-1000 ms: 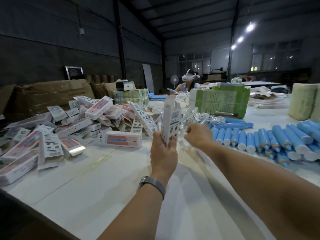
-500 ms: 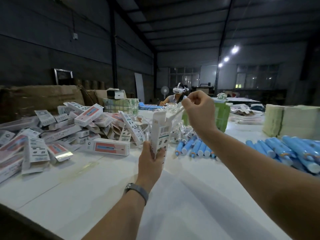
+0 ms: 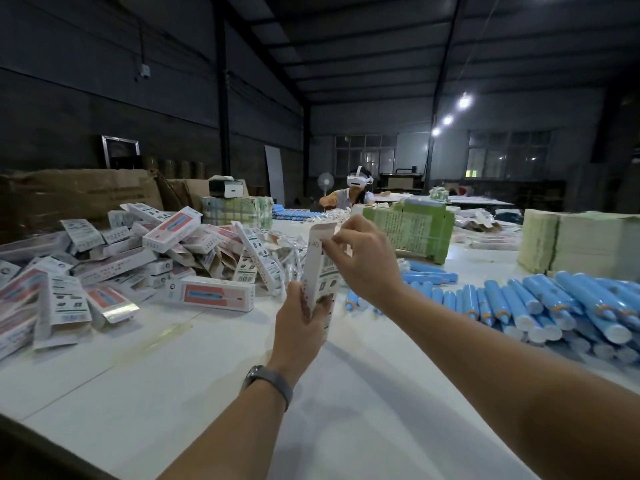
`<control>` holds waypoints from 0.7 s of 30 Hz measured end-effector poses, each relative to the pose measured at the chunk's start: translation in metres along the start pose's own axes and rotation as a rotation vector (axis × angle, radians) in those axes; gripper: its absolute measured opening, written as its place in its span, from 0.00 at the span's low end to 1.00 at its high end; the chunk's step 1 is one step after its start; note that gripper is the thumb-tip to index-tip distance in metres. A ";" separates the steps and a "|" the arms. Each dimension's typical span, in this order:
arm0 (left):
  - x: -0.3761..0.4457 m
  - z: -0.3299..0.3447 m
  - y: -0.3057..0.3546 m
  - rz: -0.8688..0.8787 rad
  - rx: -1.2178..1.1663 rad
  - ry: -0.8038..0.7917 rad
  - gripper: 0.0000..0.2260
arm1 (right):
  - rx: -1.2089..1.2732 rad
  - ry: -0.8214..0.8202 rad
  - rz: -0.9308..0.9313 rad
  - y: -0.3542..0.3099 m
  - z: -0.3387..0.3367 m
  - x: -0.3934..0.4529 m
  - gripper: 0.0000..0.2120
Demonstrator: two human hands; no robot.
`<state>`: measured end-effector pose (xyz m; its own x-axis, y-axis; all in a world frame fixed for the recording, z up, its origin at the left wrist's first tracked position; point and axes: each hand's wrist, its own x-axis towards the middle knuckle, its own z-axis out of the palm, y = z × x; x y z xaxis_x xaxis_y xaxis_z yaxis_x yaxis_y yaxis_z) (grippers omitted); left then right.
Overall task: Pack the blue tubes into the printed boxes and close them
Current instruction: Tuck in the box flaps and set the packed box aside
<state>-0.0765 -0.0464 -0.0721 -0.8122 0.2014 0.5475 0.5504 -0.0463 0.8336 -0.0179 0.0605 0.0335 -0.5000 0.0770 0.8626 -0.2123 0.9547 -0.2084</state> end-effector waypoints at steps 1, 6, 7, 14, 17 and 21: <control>0.000 0.000 0.001 -0.004 -0.012 -0.009 0.12 | -0.016 0.005 0.003 0.001 0.002 -0.002 0.16; -0.001 0.000 0.005 -0.075 -0.154 -0.086 0.11 | 0.178 0.017 0.157 -0.002 0.011 -0.013 0.16; -0.001 -0.001 0.005 -0.082 -0.185 -0.112 0.11 | 0.294 -0.021 0.240 -0.006 0.013 -0.015 0.18; -0.003 0.000 0.004 -0.076 -0.290 -0.226 0.11 | 0.730 -0.130 0.491 -0.004 0.024 -0.036 0.22; -0.006 0.000 0.007 0.031 -0.203 -0.207 0.17 | 0.823 -0.098 0.476 -0.003 0.025 -0.043 0.21; -0.007 0.001 0.015 0.212 -0.136 -0.126 0.28 | 0.753 -0.020 0.375 -0.005 0.026 -0.054 0.23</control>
<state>-0.0625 -0.0474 -0.0640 -0.6464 0.2926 0.7046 0.6679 -0.2293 0.7080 -0.0121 0.0438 -0.0239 -0.6625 0.3389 0.6680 -0.5289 0.4199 -0.7376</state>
